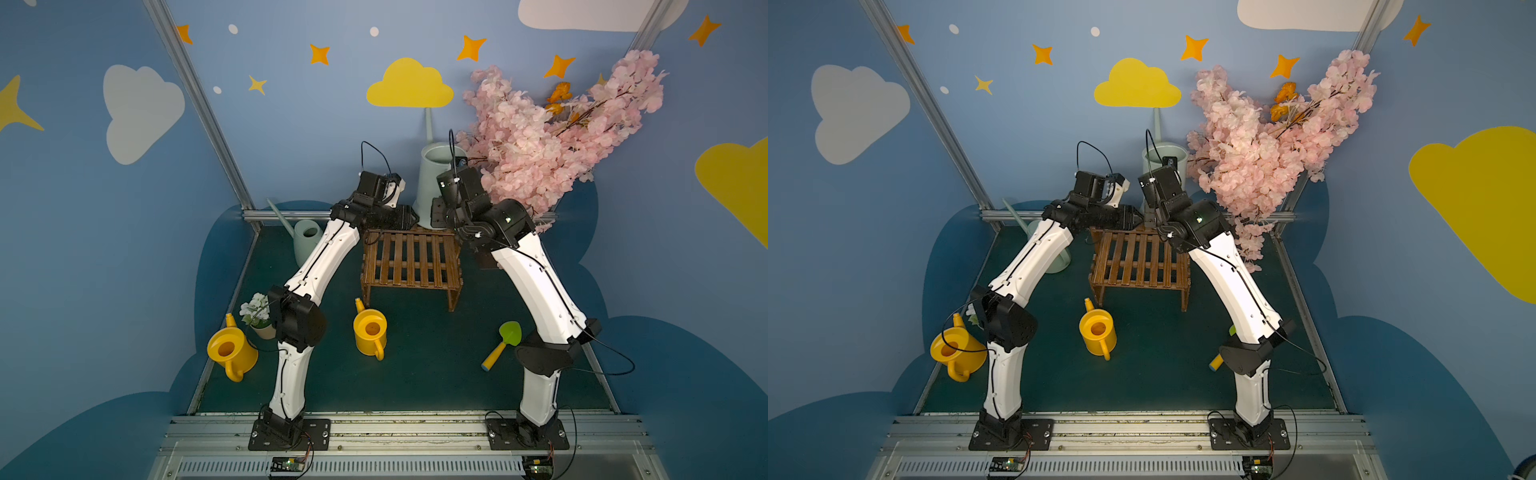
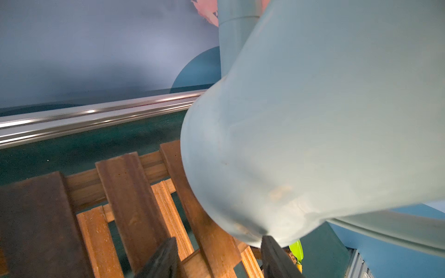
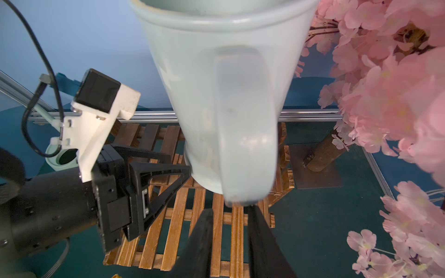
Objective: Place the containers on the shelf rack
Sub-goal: Move the shelf to the center of the board.
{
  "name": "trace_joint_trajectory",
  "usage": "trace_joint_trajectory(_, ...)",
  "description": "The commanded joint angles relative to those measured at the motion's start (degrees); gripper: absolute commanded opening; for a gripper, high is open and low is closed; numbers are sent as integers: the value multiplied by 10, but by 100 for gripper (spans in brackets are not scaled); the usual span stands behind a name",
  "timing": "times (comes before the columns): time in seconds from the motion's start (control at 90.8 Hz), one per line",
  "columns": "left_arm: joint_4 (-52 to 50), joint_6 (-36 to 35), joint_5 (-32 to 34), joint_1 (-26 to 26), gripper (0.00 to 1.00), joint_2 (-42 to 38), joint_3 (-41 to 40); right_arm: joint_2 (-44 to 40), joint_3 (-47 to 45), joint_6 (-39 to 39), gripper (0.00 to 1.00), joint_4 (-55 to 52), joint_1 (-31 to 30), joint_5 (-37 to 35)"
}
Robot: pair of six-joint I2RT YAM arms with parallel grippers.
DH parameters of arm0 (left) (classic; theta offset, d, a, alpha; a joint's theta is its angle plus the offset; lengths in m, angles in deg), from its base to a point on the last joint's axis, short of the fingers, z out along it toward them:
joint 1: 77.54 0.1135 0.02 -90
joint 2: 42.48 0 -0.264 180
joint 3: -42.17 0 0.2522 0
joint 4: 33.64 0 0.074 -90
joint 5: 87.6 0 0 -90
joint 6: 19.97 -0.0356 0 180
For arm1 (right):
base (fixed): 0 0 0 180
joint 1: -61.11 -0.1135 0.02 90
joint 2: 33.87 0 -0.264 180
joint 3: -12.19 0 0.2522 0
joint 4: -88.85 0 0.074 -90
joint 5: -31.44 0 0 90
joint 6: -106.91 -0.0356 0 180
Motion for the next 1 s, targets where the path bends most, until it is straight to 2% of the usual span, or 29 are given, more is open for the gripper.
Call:
trace_joint_trajectory(0.0,-13,-8,1,3,60,19,6,6,9,3,26,14,4,-5)
trace_joint_trajectory(0.319,-18,-15,-1,5,60,8,-6,-11,-10,-4,28,10,1,-14)
trace_joint_trajectory(0.495,-18,-22,0,5,60,-3,-17,-59,-89,-9,32,41,-5,-20)
trace_joint_trajectory(0.991,-19,-55,5,4,61,-42,-32,-203,-284,-19,37,113,-14,-36)
